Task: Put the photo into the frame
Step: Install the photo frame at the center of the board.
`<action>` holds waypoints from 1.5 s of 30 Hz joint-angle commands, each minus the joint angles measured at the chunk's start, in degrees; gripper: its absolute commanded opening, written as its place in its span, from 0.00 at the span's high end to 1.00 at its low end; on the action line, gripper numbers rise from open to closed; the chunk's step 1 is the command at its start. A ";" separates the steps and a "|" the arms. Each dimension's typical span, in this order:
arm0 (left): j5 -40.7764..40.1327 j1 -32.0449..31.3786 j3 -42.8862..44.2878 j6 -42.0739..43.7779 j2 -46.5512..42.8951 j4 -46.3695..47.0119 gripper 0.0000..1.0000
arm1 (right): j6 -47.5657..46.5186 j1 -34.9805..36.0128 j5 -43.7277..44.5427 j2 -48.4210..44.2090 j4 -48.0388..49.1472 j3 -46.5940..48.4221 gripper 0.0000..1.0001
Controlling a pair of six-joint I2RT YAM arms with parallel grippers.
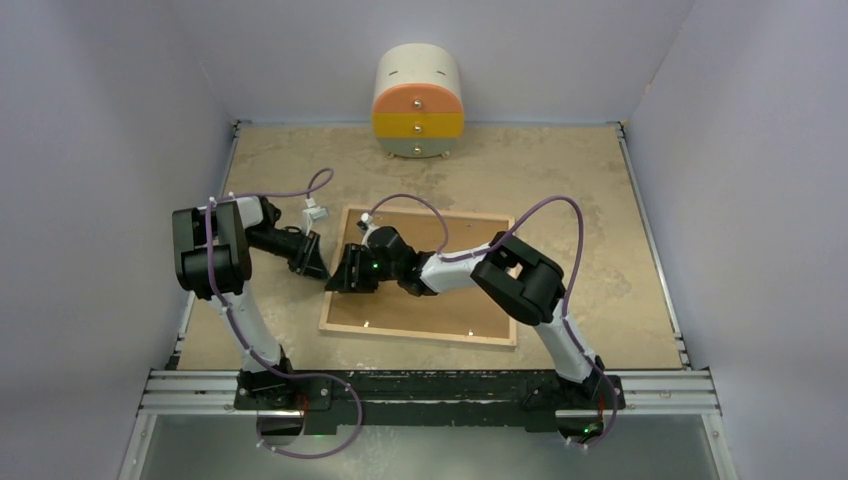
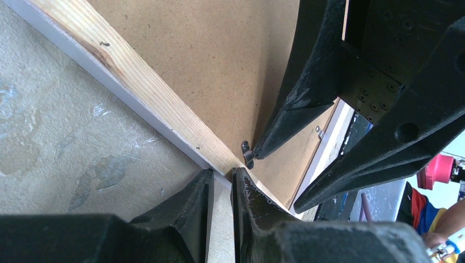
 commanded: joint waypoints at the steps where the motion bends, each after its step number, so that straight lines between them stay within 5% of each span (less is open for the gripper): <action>1: -3.57 -0.43 -1.45 3.19 -0.59 6.07 0.80 | 0.44 0.27 7.18 1.66 0.50 -0.45 0.50; 28: -3.72 -0.37 -2.41 5.25 -0.89 5.14 0.80 | -0.64 0.22 7.73 3.73 0.17 2.42 0.59; 38: -4.33 -0.34 -2.33 5.67 -1.10 4.88 0.81 | -3.34 0.23 3.69 -3.11 0.83 -5.51 0.55; 45: -3.74 -0.34 -2.54 5.58 -1.12 4.88 0.81 | -3.84 0.14 3.79 -0.53 -1.25 -2.17 0.55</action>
